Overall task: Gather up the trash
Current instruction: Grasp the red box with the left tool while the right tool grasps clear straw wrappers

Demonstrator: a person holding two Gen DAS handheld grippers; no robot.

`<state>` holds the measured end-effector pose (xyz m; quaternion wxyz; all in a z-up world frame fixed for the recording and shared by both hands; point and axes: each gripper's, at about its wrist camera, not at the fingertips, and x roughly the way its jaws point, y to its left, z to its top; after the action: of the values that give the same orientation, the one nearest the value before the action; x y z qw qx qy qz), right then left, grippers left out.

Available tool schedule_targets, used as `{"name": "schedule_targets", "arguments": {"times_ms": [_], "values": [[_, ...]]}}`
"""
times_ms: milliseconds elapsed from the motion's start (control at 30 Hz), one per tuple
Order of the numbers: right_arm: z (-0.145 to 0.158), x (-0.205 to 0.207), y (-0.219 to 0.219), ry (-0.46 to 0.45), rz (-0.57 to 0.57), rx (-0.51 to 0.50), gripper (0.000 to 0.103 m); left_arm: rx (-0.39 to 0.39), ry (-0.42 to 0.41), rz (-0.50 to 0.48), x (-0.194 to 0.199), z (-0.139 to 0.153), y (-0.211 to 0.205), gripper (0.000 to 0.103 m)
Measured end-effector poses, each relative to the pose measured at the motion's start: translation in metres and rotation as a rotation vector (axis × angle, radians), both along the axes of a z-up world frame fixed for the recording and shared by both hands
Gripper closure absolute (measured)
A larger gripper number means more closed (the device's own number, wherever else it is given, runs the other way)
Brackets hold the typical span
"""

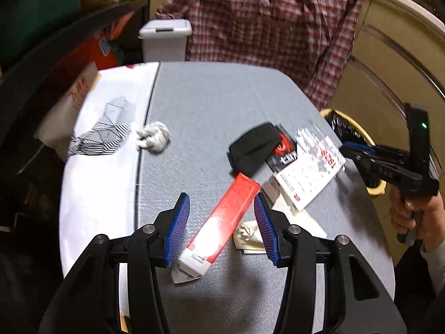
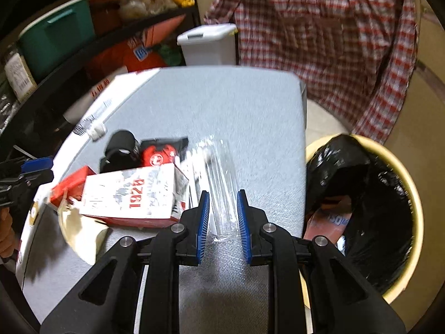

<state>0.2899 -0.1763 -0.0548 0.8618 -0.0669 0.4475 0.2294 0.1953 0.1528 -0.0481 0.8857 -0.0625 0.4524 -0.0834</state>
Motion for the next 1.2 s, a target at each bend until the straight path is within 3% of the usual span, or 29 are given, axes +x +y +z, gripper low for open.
{"name": "schedule_targets", "arguments": {"times_ms": [100, 367, 433, 533, 600, 667, 833, 867, 933, 967, 1133, 1200], "values": [[-0.010, 0.005, 0.004, 0.029, 0.003, -0.021, 0.077, 0.023, 0.027, -0.014, 0.003, -0.007, -0.003, 0.055], [-0.015, 0.006, 0.011, 0.037, 0.026, -0.044, 0.077, 0.033, 0.100, -0.033, 0.008, -0.023, 0.001, 0.055], [-0.016, 0.006, 0.011, 0.040, 0.031, -0.046, 0.079, 0.045, 0.104, -0.037, 0.008, -0.025, -0.001, 0.055], [-0.016, 0.002, 0.013, 0.047, 0.058, -0.041, 0.094, 0.056, 0.124, -0.041, 0.009, -0.027, -0.002, 0.057], [-0.014, 0.000, 0.014, 0.031, 0.068, -0.056, 0.103, 0.057, 0.126, -0.043, 0.010, -0.027, -0.001, 0.070], [-0.011, -0.001, 0.012, 0.018, 0.064, -0.059, 0.103, 0.061, 0.122, -0.037, 0.010, -0.027, 0.000, 0.075], [0.001, 0.005, -0.002, -0.006, 0.004, -0.032, 0.102, 0.057, 0.120, 0.011, 0.011, -0.025, 0.010, 0.076], [0.002, 0.006, -0.005, -0.013, -0.009, -0.031, 0.098, 0.054, 0.125, 0.015, 0.012, -0.025, 0.011, 0.076], [0.000, 0.008, -0.009, -0.005, -0.023, -0.029, 0.076, 0.052, 0.137, 0.019, 0.013, -0.026, 0.011, 0.076], [-0.002, 0.009, -0.010, 0.001, -0.020, -0.022, 0.052, 0.055, 0.140, 0.019, 0.013, -0.027, 0.011, 0.076], [-0.017, 0.011, -0.005, 0.028, -0.005, -0.062, 0.051, 0.061, 0.148, 0.011, 0.014, -0.027, 0.008, 0.075], [-0.020, 0.011, -0.003, 0.031, 0.001, -0.066, 0.060, 0.065, 0.160, 0.007, 0.014, -0.029, 0.007, 0.072]]}}
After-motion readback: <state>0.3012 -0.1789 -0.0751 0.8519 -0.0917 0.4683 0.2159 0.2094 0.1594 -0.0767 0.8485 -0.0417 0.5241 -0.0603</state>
